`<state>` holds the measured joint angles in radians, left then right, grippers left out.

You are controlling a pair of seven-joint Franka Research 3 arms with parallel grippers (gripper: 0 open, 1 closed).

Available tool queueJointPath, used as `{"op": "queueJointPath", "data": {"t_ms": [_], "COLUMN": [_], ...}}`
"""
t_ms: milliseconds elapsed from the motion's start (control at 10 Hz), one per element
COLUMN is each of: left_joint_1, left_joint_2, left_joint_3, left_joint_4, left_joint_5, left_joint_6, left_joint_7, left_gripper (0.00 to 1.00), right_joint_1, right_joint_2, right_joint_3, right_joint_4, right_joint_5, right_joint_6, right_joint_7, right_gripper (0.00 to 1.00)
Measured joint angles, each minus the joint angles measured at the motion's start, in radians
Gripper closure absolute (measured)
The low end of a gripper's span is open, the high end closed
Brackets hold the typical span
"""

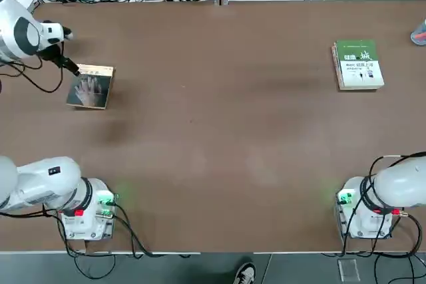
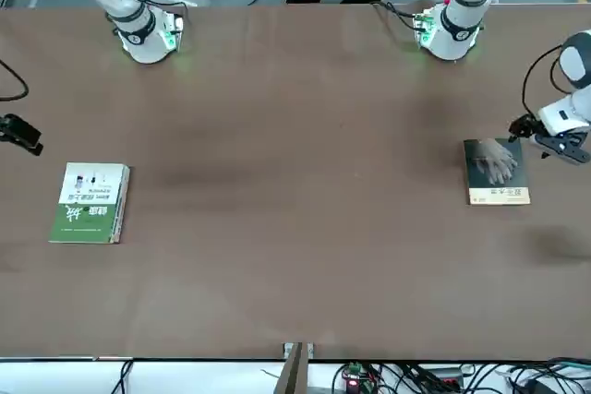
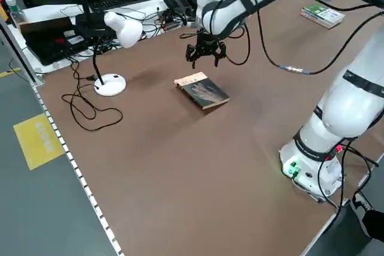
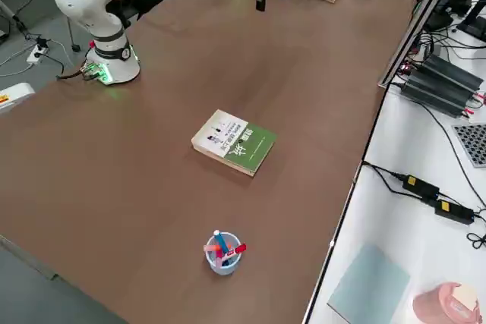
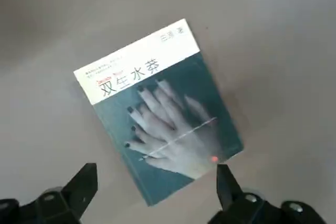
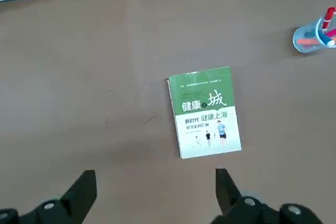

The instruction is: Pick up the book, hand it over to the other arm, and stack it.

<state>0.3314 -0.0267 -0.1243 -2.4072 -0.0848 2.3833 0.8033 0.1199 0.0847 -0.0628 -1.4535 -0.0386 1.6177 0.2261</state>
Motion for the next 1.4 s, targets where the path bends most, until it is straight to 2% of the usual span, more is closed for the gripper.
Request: {"op": "queueJointPath", "data": {"t_ms": [700, 1400], "left_joint_1": [0.091, 0.165], "left_joint_2": [0.113, 0.196], "left_joint_3": [0.000, 0.000], "left_joint_4": [0.005, 0.066], "left_joint_5": [-0.225, -0.304], "left_joint_6": [0.051, 0.051], "left_joint_7": [0.331, 0.551], "left_gripper": [0.00, 0.01], "right_joint_1": [0.000, 0.000], "right_joint_2": [-0.001, -0.001], "right_joint_3": [-0.017, -0.020], "right_joint_4": [0.001, 0.002], "right_joint_5": [-0.001, -0.001], "right_joint_6": [0.000, 0.000], "right_joint_7": [-0.052, -0.061], "right_gripper": [0.00, 0.00]}}
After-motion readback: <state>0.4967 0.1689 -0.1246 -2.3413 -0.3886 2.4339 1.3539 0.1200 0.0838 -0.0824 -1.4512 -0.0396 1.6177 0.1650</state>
